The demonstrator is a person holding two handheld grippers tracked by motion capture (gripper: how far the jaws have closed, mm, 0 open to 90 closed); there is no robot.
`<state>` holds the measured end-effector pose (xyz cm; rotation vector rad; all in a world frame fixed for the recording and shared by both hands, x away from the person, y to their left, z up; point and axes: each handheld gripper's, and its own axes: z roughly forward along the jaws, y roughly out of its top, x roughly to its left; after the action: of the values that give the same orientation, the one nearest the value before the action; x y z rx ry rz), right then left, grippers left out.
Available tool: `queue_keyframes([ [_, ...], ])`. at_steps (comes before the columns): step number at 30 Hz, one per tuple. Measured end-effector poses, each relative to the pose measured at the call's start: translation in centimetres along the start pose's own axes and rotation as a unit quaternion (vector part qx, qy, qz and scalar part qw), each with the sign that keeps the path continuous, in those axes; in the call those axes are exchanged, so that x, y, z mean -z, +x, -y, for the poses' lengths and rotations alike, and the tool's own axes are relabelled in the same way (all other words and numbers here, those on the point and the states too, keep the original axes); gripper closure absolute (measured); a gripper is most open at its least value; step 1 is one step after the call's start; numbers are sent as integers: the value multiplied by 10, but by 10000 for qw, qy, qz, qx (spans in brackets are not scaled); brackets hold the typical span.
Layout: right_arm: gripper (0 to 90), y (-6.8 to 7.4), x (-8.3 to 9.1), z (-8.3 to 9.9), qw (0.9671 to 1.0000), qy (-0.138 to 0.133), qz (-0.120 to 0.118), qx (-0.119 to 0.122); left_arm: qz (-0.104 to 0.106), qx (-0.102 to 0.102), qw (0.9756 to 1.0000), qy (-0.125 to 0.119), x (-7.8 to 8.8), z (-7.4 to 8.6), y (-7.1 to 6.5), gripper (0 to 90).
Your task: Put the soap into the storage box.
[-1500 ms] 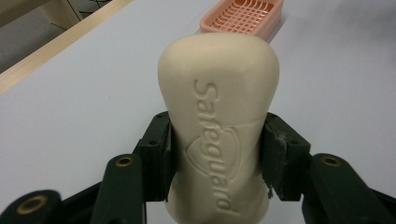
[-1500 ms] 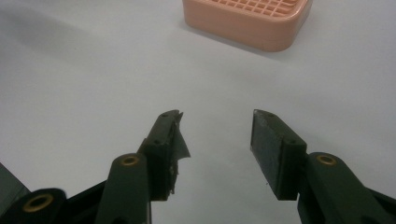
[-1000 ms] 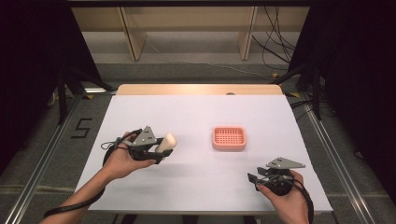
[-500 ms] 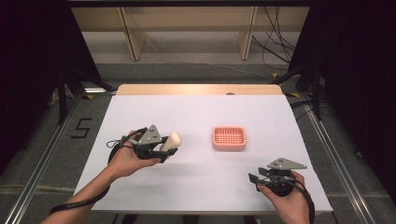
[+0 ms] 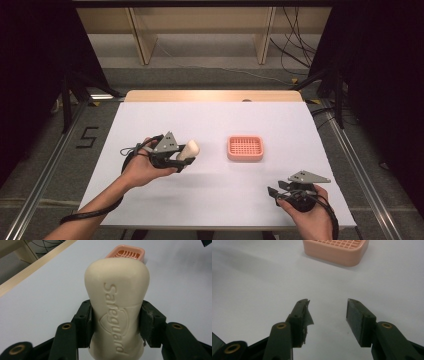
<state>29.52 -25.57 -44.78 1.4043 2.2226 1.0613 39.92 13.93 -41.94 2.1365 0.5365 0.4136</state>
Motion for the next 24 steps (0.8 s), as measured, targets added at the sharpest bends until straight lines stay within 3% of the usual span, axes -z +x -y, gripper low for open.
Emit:
queue_keyframes([
  [1,529,-1,0,0,10000,-12,39,18,-17,44,9999,-103,-2,-1,-1,496],
  [6,528,0,1,1,10000,-2,5,-29,-11,-13,9999,-145,-6,-4,-1,496],
  [7,528,-3,1,1,9999,-55,40,137,-29,-55,9999,-102,-6,-5,0,496],
  [8,528,-2,1,2,9999,-39,68,94,7,35,9999,-151,-7,-5,-1,496],
  [9,527,1,2,2,9999,34,56,-129,41,-57,9999,-73,-7,-7,0,496],
  [11,527,1,2,2,9999,23,51,-123,35,-19,9999,-128,-9,-8,0,496],
  [12,527,-1,2,2,10000,-12,49,8,23,18,9999,-125,-10,-9,-1,496],
  [13,527,-1,2,2,10000,-11,48,9,48,-70,9999,-106,-10,-9,0,496],
  [18,527,0,2,3,9999,11,-1,-104,31,-23,9998,-218,-16,-12,-1,496],
  [19,527,-3,2,3,9999,-60,51,109,39,-82,9999,-132,-15,-13,-1,496],
  [20,527,-2,1,3,10000,-51,-43,45,30,-35,9998,-196,-17,-13,-2,496],
  [21,527,-3,2,3,9999,-44,76,104,33,-58,9999,-151,-17,-15,-1,496],
  [23,527,1,4,3,9999,34,78,-128,55,-94,9997,-208,-19,-16,-1,496],
  [24,527,0,4,3,9999,28,79,-114,66,-78,9997,-218,-20,-16,-1,496],
])
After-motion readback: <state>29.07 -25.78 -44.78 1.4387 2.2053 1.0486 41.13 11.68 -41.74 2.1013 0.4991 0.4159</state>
